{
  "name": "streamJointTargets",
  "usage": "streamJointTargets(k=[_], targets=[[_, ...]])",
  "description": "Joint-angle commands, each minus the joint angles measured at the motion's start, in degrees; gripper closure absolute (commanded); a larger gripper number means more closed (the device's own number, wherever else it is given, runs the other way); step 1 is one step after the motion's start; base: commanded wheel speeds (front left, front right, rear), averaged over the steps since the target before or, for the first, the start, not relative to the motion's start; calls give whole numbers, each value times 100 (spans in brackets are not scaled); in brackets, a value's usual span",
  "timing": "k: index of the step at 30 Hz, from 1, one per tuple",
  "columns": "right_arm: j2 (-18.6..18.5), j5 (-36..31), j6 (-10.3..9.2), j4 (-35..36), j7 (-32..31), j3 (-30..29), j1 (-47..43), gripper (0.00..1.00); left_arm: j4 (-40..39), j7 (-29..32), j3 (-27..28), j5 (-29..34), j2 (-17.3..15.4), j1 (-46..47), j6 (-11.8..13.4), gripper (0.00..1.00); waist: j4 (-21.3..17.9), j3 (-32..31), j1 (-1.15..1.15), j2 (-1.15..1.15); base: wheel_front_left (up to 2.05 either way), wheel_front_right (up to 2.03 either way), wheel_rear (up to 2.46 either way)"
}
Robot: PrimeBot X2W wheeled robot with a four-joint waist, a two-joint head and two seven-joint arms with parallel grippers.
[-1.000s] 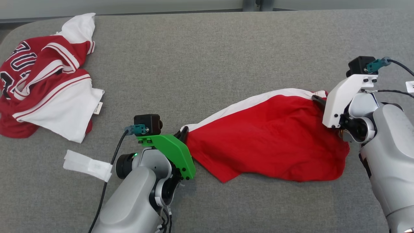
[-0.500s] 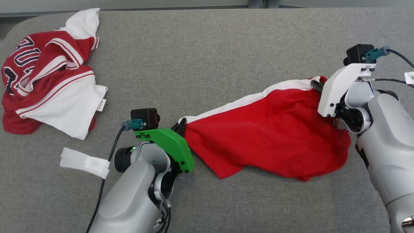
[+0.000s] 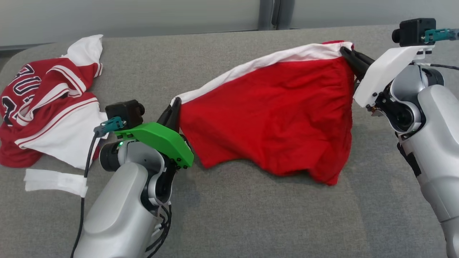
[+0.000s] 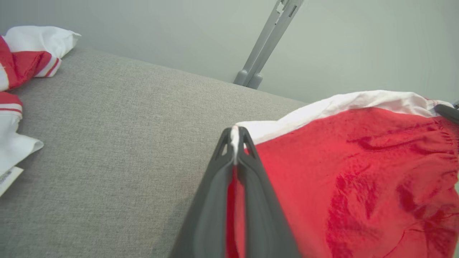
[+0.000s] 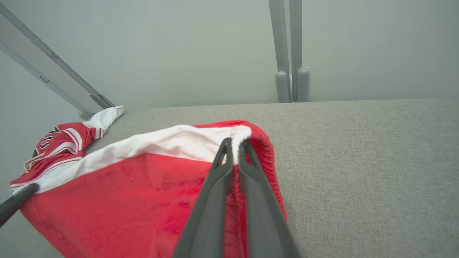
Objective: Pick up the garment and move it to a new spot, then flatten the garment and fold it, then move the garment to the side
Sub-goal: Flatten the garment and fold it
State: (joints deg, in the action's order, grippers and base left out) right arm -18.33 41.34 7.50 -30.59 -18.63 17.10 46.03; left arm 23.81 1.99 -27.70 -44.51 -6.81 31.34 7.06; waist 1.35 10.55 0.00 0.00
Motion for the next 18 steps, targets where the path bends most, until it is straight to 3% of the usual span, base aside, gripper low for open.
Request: streamJointTargets(k=[1,9,18], targets=[[-76,114,-2,172,102,27,-114,100,-121,-67,52,-43,-84,14,31,100,-131,-200,0,0,0,0,0],[-380,613,-2,1423,381,-15,-745,100,-1180,-230,230,16,-459,-501,196,100,-252,-544,0,0,0,0,0],[-499,624,-2,2921,239,-620,-1630,100,-2860,-217,536,43,-944,-1253,620,100,-312,-702,0,0,0,0,0]])
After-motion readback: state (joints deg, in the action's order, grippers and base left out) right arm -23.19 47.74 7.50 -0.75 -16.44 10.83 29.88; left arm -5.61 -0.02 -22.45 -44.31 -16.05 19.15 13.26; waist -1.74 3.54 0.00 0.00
